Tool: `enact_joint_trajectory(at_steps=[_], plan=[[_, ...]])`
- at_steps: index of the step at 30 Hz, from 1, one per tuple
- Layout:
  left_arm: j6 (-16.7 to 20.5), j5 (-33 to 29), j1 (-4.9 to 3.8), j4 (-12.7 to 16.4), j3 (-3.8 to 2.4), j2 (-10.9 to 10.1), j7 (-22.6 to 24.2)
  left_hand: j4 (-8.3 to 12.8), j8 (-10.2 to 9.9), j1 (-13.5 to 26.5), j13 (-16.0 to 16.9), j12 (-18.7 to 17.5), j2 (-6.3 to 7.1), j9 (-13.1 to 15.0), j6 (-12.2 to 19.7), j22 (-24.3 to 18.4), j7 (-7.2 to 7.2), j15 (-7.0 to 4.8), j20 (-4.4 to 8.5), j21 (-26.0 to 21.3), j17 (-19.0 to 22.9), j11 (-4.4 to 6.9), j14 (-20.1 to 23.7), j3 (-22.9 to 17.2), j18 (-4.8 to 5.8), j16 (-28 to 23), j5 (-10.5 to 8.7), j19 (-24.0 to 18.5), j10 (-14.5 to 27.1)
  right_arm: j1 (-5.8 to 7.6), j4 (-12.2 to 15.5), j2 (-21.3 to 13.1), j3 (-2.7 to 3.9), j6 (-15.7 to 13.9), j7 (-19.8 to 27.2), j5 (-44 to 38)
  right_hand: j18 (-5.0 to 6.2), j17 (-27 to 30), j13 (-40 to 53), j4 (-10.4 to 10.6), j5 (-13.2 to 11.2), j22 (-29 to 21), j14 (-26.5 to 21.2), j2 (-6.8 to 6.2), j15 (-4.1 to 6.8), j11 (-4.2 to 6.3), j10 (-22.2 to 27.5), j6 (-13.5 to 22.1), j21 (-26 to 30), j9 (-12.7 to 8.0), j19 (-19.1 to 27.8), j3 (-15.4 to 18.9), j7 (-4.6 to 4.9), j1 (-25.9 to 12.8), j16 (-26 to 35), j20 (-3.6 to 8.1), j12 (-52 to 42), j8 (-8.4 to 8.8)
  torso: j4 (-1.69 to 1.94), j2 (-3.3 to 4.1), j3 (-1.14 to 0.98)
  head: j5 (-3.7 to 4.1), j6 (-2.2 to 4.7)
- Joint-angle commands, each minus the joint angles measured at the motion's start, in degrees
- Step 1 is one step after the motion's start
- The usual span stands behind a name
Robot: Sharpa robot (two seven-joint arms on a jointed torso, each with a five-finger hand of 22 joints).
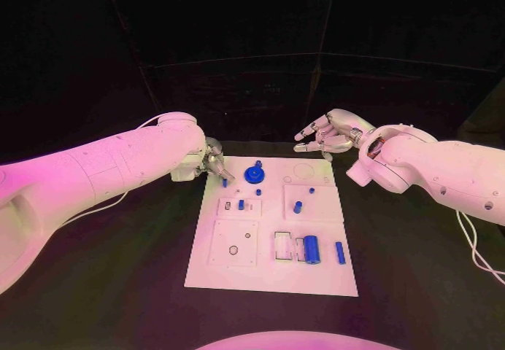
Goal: Assemble the parts on the task board
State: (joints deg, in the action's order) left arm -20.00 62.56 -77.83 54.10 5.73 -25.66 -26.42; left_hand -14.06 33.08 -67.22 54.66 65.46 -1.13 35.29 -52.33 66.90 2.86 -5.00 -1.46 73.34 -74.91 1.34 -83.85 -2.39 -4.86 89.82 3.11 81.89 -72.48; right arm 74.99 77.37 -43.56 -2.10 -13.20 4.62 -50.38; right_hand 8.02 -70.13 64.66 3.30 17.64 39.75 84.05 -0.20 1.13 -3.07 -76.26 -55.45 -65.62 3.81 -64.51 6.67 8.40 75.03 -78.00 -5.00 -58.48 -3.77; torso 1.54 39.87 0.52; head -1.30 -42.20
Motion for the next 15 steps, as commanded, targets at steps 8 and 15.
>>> enact_joint_trajectory(at_steps=[8, 15], plan=[[-1.7, 0.1, -0.08, -0.2, -0.03, 0.0, 0.3, 0.8, -0.2, -1.2, -0.1, 0.3, -0.17, -0.2, -0.5, 0.2, 0.01, 0.26, -0.05, 0.4, -15.1, -0.11, -6.2, -0.1, 0.07, 0.2, -0.07, 0.4, -0.3, 0.12, 0.0, 0.0, 0.04, 0.3, 0.2, -0.1, 0.97, -0.1, -0.1, 0.3, -0.4, -0.1, 2.1, 0.67, 0.15, 0.05, -0.2, 0.2, 0.3, 0.1, -0.4, 0.4, -0.21, -0.2, 0.1, -0.01, 0.1, -0.3, 0.01, 0.02, 0.01, -0.08, -0.07], [-1.2, 0.1, -0.08, -0.1, -0.03, 0.0, 0.5, 3.2, -0.4, -4.7, -0.2, 0.2, -1.46, -0.6, -0.5, 0.2, -0.36, 0.01, 0.11, 0.4, -15.1, 0.21, -6.2, -2.4, 0.05, 0.2, -0.08, 0.4, -0.2, 0.12, 0.0, 0.0, 0.04, 0.2, 0.2, -0.1, 0.98, 0.0, -0.1, 0.3, -0.4, -0.1, 2.1, 0.7, 0.15, 0.05, -0.2, 0.2, 0.3, 0.1, -0.4, 0.4, -0.21, -0.2, 0.1, -0.01, 0.1, -0.3, -0.01, 0.02, 0.02, -0.1, -0.13]])
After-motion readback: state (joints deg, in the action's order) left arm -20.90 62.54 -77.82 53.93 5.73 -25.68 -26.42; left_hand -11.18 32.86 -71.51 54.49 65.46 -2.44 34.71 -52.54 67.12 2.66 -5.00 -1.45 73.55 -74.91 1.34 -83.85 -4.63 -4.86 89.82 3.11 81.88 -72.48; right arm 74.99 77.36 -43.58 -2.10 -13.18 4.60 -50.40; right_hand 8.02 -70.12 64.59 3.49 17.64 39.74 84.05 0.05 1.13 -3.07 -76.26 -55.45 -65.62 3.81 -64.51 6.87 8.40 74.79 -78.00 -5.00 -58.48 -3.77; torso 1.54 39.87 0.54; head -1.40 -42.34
